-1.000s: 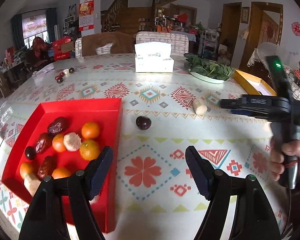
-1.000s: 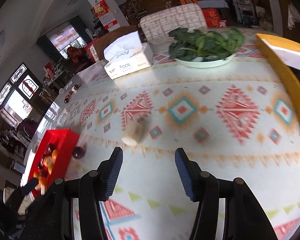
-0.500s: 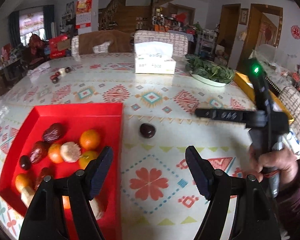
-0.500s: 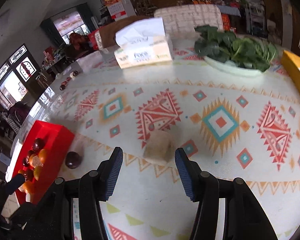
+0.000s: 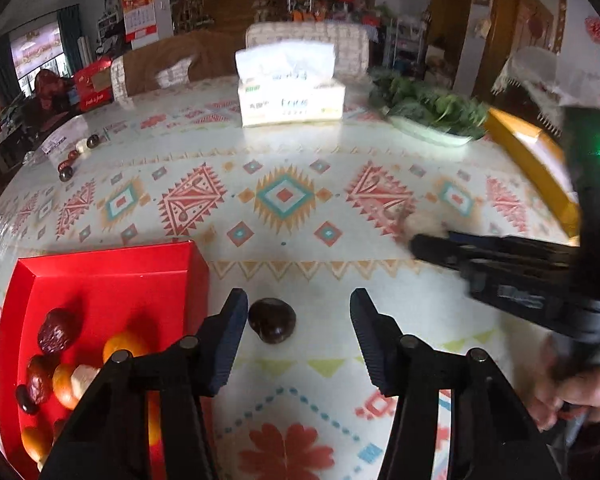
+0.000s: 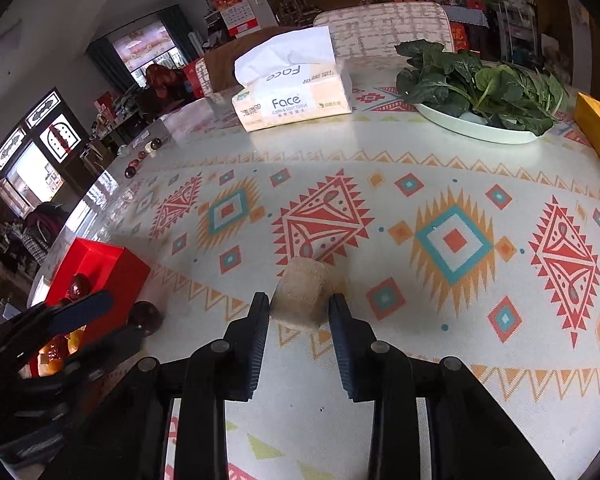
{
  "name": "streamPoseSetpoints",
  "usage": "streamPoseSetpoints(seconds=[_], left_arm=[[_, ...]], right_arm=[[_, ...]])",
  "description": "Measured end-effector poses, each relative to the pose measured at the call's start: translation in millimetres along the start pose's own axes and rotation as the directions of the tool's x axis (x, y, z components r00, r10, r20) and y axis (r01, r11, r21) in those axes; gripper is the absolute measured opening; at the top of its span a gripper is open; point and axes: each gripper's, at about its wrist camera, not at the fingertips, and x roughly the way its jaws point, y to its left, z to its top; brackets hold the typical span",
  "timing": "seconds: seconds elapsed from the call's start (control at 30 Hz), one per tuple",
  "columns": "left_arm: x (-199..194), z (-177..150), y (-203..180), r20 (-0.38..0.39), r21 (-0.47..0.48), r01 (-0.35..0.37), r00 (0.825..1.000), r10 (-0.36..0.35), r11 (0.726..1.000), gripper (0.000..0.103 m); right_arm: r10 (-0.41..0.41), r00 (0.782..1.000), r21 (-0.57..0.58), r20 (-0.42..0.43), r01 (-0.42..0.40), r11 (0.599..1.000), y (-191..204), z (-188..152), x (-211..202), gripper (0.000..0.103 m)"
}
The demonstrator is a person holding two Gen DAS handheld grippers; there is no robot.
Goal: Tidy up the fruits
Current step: 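Close left tool on the dark fruit while right tool grasps the beige piece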
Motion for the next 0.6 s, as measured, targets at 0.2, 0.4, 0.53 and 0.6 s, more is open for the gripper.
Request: streamPoseSetpoints(seconds=[0.2,0.4,0.53,0.6], left_arm=[[22,2,-6,-0.064,0.047,-0.087,0.994,0.09,0.995,0.041],[13,0,-5,-0.025,0.046,-0.11,0.993,0.111,0.993,0.017],[-2,-3,-1,-0.002,0.015,-0.066,0.998,0.066,0.998,0.012],[-7,-3,3,-0.001,-0.008,-0.038,0.999,0.038,0.999,0.01]], right_arm=[[0.013,1.0,0.011,0.026,-0.013,1.0,-4,2,-11,0.033],[0.02,0.999,0.022,0.045,-0.021,1.0,-7,3,-19,0.028],[0.022,0.999,0.025,0.043,-0.023,0.999,-8,3,-20,0.025],[0.022,0.999,0.037,0.046,-0.024,0.999,-11,3,-21,0.025]])
